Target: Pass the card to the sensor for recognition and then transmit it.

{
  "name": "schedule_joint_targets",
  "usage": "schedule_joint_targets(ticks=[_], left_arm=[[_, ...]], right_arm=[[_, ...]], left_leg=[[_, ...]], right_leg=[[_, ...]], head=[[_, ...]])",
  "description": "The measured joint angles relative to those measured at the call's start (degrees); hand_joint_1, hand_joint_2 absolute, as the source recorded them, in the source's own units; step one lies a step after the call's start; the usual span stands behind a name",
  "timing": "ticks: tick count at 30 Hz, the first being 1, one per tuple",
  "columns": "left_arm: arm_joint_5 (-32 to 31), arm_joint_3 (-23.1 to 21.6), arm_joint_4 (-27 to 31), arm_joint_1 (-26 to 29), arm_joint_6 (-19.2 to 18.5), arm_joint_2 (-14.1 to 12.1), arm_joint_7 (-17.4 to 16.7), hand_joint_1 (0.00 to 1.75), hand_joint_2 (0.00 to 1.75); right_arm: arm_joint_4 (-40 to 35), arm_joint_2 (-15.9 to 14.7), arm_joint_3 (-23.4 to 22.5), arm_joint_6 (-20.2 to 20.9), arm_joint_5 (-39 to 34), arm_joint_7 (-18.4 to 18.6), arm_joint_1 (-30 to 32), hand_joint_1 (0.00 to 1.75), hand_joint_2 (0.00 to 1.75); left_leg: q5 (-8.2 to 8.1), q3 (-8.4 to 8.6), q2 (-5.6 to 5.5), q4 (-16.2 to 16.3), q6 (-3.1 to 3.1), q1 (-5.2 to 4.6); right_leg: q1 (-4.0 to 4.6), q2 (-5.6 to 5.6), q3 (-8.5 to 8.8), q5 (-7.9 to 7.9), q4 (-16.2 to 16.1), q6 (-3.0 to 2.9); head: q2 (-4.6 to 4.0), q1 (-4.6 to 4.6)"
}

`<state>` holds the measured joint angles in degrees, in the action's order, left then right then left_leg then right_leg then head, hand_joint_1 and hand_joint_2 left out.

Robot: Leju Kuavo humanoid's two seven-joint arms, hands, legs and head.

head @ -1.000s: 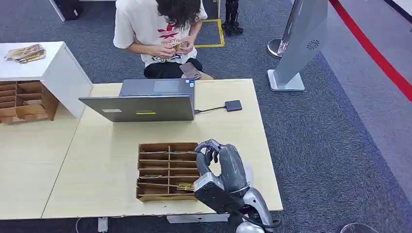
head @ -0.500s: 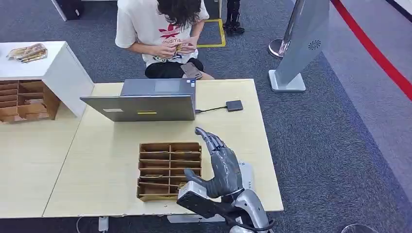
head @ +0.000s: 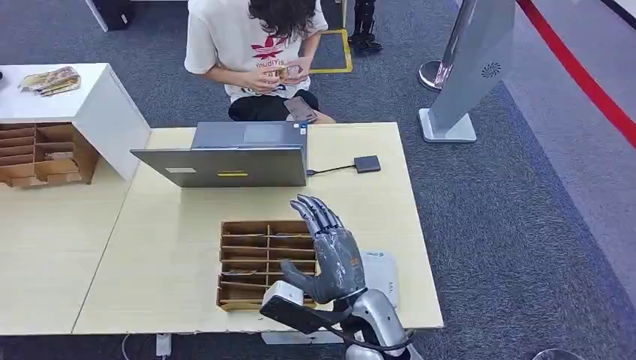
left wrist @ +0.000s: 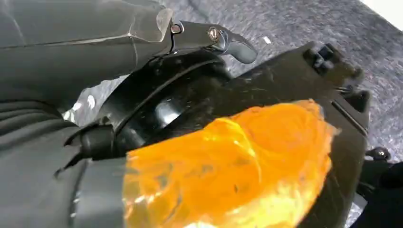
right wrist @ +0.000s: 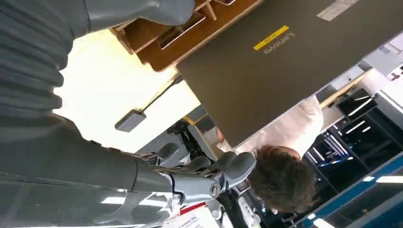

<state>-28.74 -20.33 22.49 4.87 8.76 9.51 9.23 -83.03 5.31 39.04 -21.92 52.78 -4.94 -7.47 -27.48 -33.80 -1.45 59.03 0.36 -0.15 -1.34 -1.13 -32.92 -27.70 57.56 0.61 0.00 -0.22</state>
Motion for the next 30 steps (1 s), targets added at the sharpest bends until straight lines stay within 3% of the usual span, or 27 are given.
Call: schedule_joint_targets(ticks=[11, 30], left_arm=[[-5.79, -10.75, -6.18, -5.41, -3.19, -1.90, 1.22, 0.00, 0.00], [-17.05, -24.30, -6.81, -10.16, -7.89, -3.26, 1.72, 0.00, 0.00]], right_arm=[[1.44, 0.13, 0.74, 0.07, 0.02, 0.09, -0.99, 0.30, 1.75], [2.49, 0.13, 1.20, 0.11, -1.16, -0.13, -2.30, 0.42, 1.75]], left_leg=[[-0.14, 0.34, -0.08, -0.01, 0.20, -0.20], [-0.15, 0.35, -0.12, -0.01, 0.22, -0.19]], right_leg=[[-0.18, -0.10, 0.37, -0.17, 0.00, 0.25], [-0.17, -0.17, 0.39, -0.17, 0.01, 0.26]], head=[[0.00, 0.00], [0.00, 0.00]])
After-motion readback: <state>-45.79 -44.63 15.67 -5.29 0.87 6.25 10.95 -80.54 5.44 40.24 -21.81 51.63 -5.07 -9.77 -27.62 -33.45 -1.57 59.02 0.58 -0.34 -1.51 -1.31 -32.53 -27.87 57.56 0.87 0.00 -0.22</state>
